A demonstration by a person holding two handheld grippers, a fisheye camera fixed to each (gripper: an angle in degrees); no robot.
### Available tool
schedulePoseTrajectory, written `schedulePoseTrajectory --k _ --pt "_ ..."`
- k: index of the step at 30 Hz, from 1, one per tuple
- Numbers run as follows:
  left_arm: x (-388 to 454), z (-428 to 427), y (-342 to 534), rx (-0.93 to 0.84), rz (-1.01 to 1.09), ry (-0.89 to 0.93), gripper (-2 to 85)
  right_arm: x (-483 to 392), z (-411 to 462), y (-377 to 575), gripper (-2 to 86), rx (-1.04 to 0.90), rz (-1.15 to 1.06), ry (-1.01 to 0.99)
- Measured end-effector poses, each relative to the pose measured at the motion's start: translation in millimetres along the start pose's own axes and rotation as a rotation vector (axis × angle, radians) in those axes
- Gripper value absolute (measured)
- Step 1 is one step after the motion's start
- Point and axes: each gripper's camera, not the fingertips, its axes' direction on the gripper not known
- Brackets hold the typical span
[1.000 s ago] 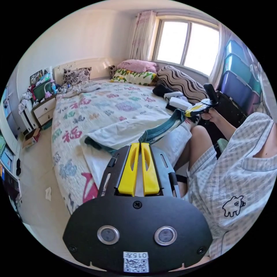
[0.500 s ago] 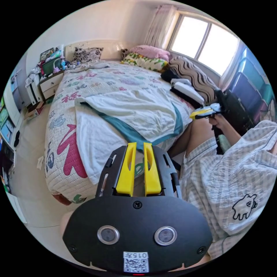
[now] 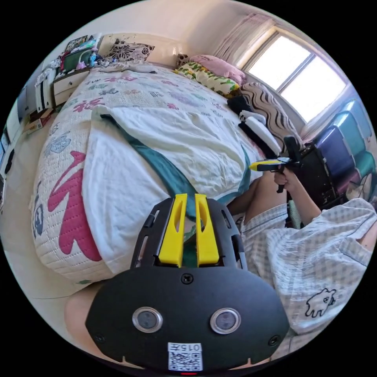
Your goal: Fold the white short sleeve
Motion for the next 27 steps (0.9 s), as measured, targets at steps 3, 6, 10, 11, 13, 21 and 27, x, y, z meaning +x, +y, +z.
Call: schedulePoseTrajectory --k 3,6,10,11,13,21,27 --pt "-44.8 -40.2 -18.8 0.178 -0.141 -0.077 6.4 25.6 -41.7 -11.1 4.1 0.183 0.110 0.067" --pt "-96.1 -59.5 -49.2 0.306 -0.274 -0.117 9.2 49.9 -62.3 -35.7 7.3 0.270 0.179 0.087" --pt "-166.9 -32.6 -101.6 0.263 -0.418 -0.013 10.7 86.8 -50.1 -81.5 9.3 0.226 0.291 0.051" --pt "-180.3 -21.3 -113.9 0.237 -0.444 -0.008 10.8 93.8 -43.1 -92.1 9.5 0.207 0.319 0.038" --pt "-197.3 -3.4 -128.4 0.189 -0.481 -0.024 10.6 100.3 -31.2 -105.7 9.5 0.165 0.351 0.042" --pt "-241.5 18.4 -140.6 0.123 -0.509 0.032 1.8 108.0 -16.7 -116.1 1.8 0.121 0.416 0.071" --pt "-251.5 17.5 -131.7 0.193 -0.518 0.012 0.3 102.1 -23.7 -106.4 -0.1 0.142 0.448 0.121"
